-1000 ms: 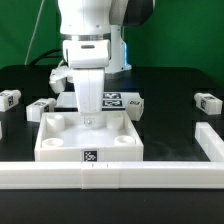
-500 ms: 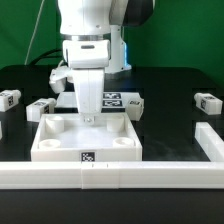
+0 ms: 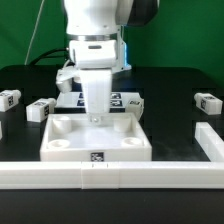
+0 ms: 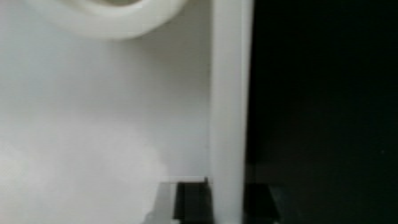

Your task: Assemble one leg

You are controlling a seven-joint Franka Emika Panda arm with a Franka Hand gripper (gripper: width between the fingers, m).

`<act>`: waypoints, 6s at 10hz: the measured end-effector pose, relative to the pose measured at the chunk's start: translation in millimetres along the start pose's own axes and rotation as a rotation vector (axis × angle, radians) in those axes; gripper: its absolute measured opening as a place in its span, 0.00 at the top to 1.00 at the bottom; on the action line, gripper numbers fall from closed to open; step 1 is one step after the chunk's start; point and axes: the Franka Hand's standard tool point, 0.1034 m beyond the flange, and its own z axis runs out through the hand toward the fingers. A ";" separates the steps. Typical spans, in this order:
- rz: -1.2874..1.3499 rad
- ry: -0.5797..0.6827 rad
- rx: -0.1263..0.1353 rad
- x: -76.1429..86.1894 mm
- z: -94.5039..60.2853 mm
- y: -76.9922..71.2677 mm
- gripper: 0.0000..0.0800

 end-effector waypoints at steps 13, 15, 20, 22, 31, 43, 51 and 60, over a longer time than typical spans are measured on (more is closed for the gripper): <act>0.137 0.046 -0.001 92.3 3.6 36.5 0.93; 0.138 0.046 0.000 91.7 3.8 36.2 0.93; 0.140 0.046 0.001 90.9 3.9 36.1 0.26; 0.141 0.046 0.001 90.4 3.9 36.1 0.19; 0.415 0.030 -0.038 129.3 -50.1 4.7 0.19; 1.554 0.073 0.046 228.9 -42.7 -36.1 0.19; 1.480 -0.246 0.263 231.6 -36.3 -48.4 0.19; 1.354 -0.780 0.720 246.0 -0.6 -83.1 0.19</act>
Offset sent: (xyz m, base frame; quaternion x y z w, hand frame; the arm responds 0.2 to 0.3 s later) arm 0.0121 0.0457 -0.0073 -0.0096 0.0159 0.0378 0.9991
